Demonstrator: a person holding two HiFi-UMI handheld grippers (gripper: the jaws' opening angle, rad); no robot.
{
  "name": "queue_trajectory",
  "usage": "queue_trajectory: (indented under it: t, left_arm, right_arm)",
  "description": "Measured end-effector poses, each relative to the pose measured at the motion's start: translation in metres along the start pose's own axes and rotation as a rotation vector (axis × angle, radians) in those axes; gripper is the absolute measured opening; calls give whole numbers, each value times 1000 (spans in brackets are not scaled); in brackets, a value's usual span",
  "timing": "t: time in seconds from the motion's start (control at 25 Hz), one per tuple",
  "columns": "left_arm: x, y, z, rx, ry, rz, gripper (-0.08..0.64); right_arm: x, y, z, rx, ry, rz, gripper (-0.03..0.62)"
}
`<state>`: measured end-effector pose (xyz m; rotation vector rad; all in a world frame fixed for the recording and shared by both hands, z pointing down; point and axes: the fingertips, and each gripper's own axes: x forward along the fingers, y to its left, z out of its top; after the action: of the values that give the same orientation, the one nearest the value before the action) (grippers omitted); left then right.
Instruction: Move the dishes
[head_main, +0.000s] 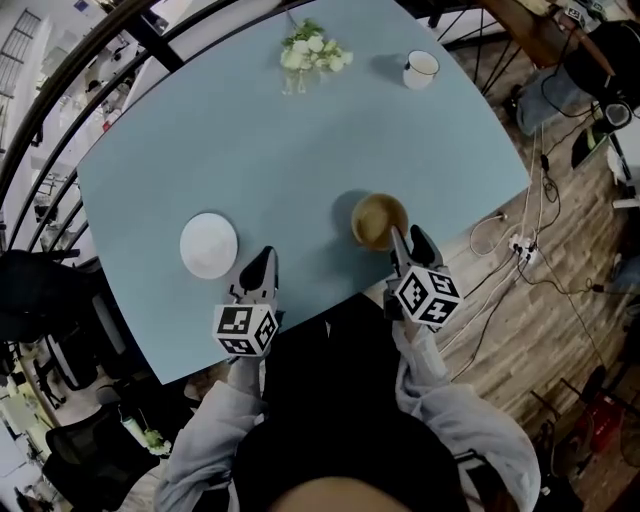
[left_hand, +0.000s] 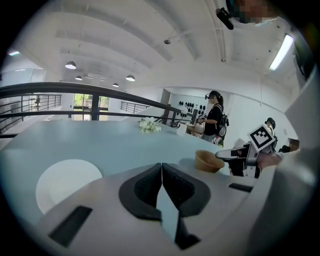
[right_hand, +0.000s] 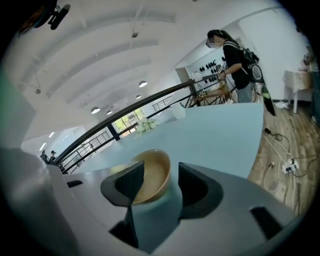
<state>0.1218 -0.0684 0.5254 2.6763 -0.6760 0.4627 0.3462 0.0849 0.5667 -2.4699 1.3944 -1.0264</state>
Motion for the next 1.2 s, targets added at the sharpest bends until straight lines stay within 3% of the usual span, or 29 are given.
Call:
queue_trajectory:
  t: [0.36, 0.48, 0.64, 1.2]
  left_arm:
    - [-9, 21, -27, -30, 48, 97, 17]
    - [-13, 25, -32, -44, 48, 116, 17]
    - [-21, 31, -36, -71, 33, 140, 17]
    - [-67, 56, -25, -109, -85, 239, 17]
  right_arm:
    - [17, -8, -20, 53, 83, -3, 213]
    - [17, -9, -18, 80, 71, -13, 159]
    - [20, -6, -16, 101, 67, -22, 41]
    - [22, 34, -11, 68, 71, 55, 29]
